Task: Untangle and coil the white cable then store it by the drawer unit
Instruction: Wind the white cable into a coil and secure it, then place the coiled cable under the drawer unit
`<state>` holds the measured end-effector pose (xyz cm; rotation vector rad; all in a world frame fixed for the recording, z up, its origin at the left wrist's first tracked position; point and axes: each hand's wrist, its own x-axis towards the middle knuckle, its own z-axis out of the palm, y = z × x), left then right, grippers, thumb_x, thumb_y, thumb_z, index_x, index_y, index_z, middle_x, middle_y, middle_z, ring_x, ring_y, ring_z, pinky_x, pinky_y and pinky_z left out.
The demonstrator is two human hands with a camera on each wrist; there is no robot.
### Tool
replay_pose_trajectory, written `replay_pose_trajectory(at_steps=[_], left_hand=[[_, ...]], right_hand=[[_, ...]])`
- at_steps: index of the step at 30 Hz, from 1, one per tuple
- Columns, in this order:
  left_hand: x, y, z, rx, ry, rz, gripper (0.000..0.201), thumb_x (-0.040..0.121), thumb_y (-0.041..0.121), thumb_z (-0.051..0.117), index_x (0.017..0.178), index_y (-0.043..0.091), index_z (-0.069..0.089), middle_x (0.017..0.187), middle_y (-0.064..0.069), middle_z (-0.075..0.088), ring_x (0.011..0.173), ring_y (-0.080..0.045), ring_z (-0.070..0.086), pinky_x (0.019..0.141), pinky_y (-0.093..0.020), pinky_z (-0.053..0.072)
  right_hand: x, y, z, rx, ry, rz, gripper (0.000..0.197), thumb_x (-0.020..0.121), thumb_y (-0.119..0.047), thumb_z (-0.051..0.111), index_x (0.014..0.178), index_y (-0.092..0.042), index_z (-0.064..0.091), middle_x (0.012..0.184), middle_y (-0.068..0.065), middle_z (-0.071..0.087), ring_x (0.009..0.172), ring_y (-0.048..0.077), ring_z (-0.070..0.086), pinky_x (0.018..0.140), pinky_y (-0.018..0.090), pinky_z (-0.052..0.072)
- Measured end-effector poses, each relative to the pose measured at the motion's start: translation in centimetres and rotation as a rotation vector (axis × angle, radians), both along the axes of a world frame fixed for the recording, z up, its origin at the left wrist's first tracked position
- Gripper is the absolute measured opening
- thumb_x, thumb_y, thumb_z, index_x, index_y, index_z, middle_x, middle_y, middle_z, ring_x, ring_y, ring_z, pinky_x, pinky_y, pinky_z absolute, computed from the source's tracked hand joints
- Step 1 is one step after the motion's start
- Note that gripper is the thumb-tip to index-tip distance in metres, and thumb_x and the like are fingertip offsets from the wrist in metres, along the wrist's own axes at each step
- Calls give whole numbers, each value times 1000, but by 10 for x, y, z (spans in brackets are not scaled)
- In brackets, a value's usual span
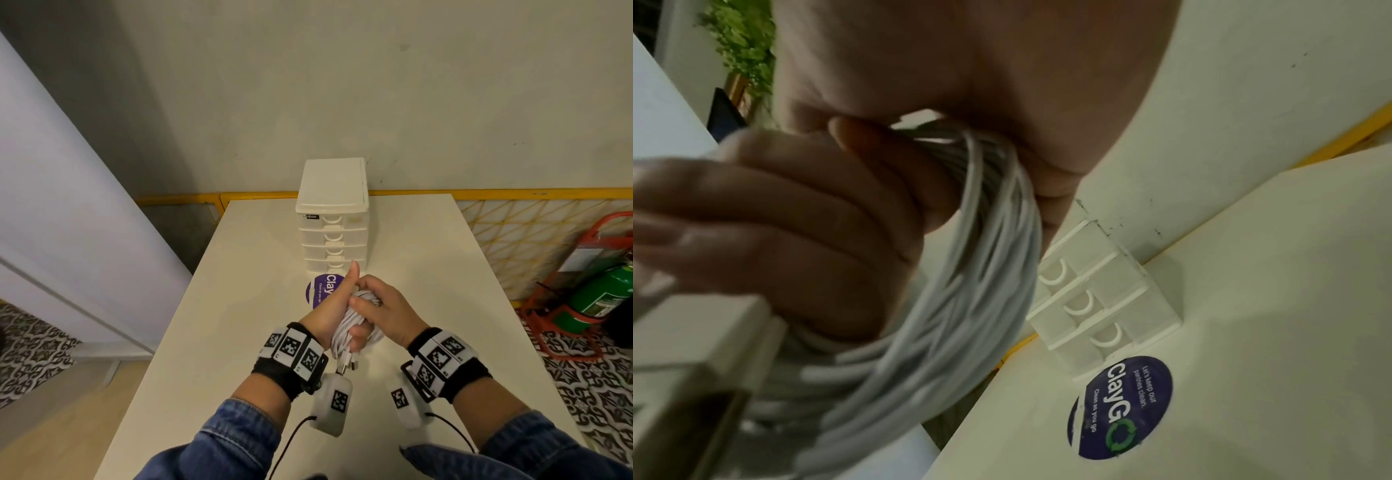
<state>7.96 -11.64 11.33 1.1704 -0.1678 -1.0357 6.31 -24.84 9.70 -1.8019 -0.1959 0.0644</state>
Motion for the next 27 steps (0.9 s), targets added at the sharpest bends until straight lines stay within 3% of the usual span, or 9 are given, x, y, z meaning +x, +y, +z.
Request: replay_pose_trajectory(at_steps=[4,9,11,14,16,19,21,24,27], left_hand=[[2,-5,-6,78,-45,74,85,73,86,31,70,5,56,40,-7,45,35,-20,52,44,-23,49],[-2,-12,-8,108,-70,88,78,73,80,46,77,3,59,45,-9,50,41,-22,58,48,-25,51],[-6,-12,-8,133,-169,142,63,78,68,54,82,6,67,57,-12,58,50,-21,62,54,-27,54],[-13,-11,-5,168,-371,180,27,83,35,69,84,8,69,75,-14,67,71,-22,66,74,-28,56],[-16,-13,-8,207,-428,213,30,77,19,77,98,1,65,88,-18,68,80,-21,67,78,-30,56],[-20,-18,-17,396,-540,429,32,72,19,81,96,10,63,83,-8,70,63,-8,64,56,-18,50],[-22,-19,-23,465,-620,510,29,73,23,80,94,14,62,82,-2,69,68,-10,63,60,-17,48],[-26,-24,-29,621,-821,535,31,81,29,72,106,15,61,92,4,66,80,-9,60,67,-13,43],[-22,-23,-34,691,-958,539,43,82,36,68,119,17,57,109,3,64,95,-11,60,78,-21,46]], right_hand=[[-4,-8,-2,-46,-13,-87,22,80,-35,65,80,-17,52,66,-2,65,57,8,61,62,30,50],[-9,-15,-4,-130,-87,-197,23,77,-35,65,74,-16,52,63,0,63,59,16,60,63,35,48],[-10,-20,-2,-154,-91,-243,23,77,-34,66,77,-15,53,63,2,65,60,19,62,62,34,49],[-11,-28,0,-143,-84,-313,30,79,-43,65,75,-18,50,61,3,66,55,19,63,59,33,51],[-12,-30,0,-130,-100,-361,32,79,-45,64,72,-19,47,62,3,65,56,17,61,58,32,50],[-13,-29,-3,-167,-93,-426,35,79,-47,64,74,-16,47,63,1,61,58,17,58,56,29,45],[-13,-27,-8,-169,-59,-458,37,78,-48,63,76,-14,49,63,-3,59,59,14,57,56,25,42],[-11,-22,-13,-151,-4,-497,37,80,-50,61,78,-15,49,67,-5,58,63,13,56,57,22,39],[-3,-15,-13,-129,5,-514,39,81,-51,59,79,-13,50,68,-5,57,65,14,56,58,22,38]])
